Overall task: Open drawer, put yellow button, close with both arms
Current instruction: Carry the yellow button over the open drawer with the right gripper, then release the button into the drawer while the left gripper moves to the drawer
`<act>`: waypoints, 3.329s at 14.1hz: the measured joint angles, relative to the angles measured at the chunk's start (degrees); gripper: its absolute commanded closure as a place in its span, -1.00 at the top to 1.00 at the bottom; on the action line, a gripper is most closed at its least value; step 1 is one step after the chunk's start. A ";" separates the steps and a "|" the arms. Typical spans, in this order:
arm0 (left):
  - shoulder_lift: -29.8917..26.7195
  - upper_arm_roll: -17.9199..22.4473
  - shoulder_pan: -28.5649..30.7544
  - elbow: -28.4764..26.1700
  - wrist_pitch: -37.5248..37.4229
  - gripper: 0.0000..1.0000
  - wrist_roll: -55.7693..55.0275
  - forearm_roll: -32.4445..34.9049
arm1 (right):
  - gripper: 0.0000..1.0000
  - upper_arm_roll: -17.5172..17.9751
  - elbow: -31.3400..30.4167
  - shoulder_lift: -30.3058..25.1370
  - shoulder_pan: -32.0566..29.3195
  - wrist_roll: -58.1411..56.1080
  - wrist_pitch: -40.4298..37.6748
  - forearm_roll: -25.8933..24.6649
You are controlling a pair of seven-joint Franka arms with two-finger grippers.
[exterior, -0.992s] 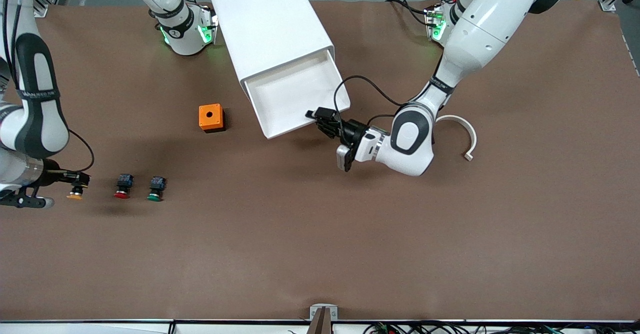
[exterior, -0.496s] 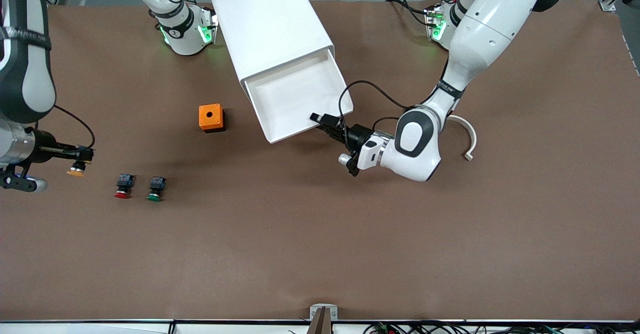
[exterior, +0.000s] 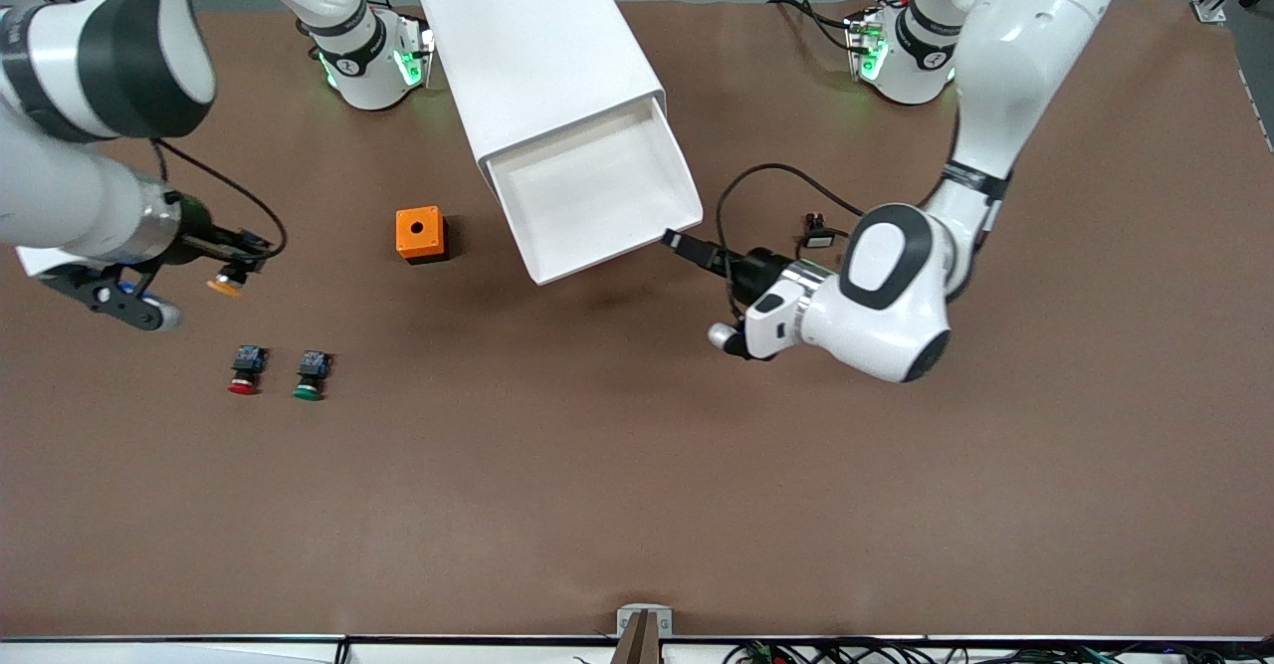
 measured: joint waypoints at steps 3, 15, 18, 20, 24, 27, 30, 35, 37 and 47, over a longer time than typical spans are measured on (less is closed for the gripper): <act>-0.19 0.10 4.89 3.90 -3.74 1.00 -0.89 8.20 | -0.51 0.08 0.79 -0.30 7.05 13.46 -0.99 3.14; -2.06 -0.79 3.31 7.09 4.88 1.00 -2.80 41.25 | -0.52 0.16 2.16 2.55 27.98 61.80 11.79 12.12; -2.14 -0.79 1.88 7.08 7.38 1.00 -9.16 46.04 | -0.52 0.16 2.04 6.11 30.83 66.31 14.19 12.12; -2.13 -0.79 1.25 7.02 9.95 1.00 -12.99 47.86 | -0.52 0.14 2.04 8.15 31.57 67.15 15.03 12.12; -1.91 -0.74 1.03 6.67 13.16 1.00 -20.75 48.40 | -0.51 0.13 2.05 10.21 33.05 67.27 17.13 12.15; -1.84 -0.79 -0.96 6.65 13.95 1.00 -28.67 51.57 | -0.50 0.14 2.04 11.13 34.12 68.95 18.74 12.15; -1.84 -0.79 -4.11 6.65 14.23 1.00 -40.22 52.51 | -0.40 0.13 2.04 12.28 34.68 69.28 18.99 12.16; -1.84 -0.79 -7.74 6.32 14.38 1.00 -49.15 52.63 | 1.00 0.11 2.08 13.12 34.97 69.36 19.66 12.16; -1.83 -0.80 -8.58 6.25 14.55 1.00 -50.99 52.64 | 1.00 -0.10 2.41 13.09 34.97 69.36 19.64 12.16; -0.09 -0.94 -17.44 4.75 20.26 1.00 -63.29 52.64 | 1.00 -1.82 14.56 3.90 25.04 55.25 -6.31 12.16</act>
